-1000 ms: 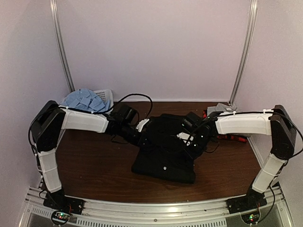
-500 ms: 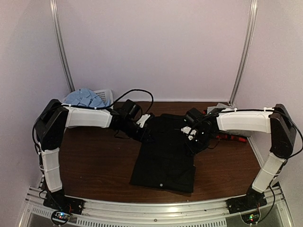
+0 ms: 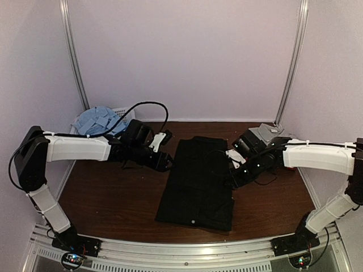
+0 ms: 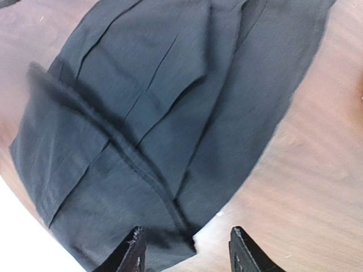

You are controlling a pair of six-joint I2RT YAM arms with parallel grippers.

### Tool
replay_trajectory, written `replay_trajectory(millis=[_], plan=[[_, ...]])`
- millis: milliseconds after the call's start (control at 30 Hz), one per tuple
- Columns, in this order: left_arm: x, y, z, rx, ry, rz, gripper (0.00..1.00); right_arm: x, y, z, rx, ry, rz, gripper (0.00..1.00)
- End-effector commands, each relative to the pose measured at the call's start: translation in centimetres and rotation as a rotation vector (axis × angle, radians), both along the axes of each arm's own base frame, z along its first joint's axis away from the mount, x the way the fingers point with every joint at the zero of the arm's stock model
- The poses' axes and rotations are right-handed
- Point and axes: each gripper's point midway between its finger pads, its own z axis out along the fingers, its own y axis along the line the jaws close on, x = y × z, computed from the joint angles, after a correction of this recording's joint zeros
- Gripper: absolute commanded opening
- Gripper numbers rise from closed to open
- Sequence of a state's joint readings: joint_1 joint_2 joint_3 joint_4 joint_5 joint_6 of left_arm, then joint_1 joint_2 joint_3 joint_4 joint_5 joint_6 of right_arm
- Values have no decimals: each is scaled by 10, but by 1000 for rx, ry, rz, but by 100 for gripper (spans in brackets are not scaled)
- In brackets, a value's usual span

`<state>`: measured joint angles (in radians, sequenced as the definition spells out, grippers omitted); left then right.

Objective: Fold and stack the long sleeve shirts
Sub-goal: Fold the rectangle-folded shirt at the center of the board.

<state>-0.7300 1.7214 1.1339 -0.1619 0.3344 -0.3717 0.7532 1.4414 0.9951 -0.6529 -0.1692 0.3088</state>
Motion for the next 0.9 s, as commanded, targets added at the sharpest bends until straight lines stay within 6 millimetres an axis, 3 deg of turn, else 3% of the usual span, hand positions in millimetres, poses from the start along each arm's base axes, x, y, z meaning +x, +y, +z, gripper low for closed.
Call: replay_trajectory(millis=[0,133,267,433,867], plan=[[-20,1,12,-115,-23,-13,54,-15,5,-4,85,15,-72,56],[-33,13,10,-148,-25,5,63,-19,-5,-2,147,7,-186,68],[-37,20,-2,-127,-11,17,66,-20,-23,-3,157,-15,-300,74],[-39,22,-17,-99,16,17,68,-25,-31,-11,180,-2,-366,75],[-54,13,-49,-115,143,-81,77,-41,-16,-47,271,108,-358,66]])
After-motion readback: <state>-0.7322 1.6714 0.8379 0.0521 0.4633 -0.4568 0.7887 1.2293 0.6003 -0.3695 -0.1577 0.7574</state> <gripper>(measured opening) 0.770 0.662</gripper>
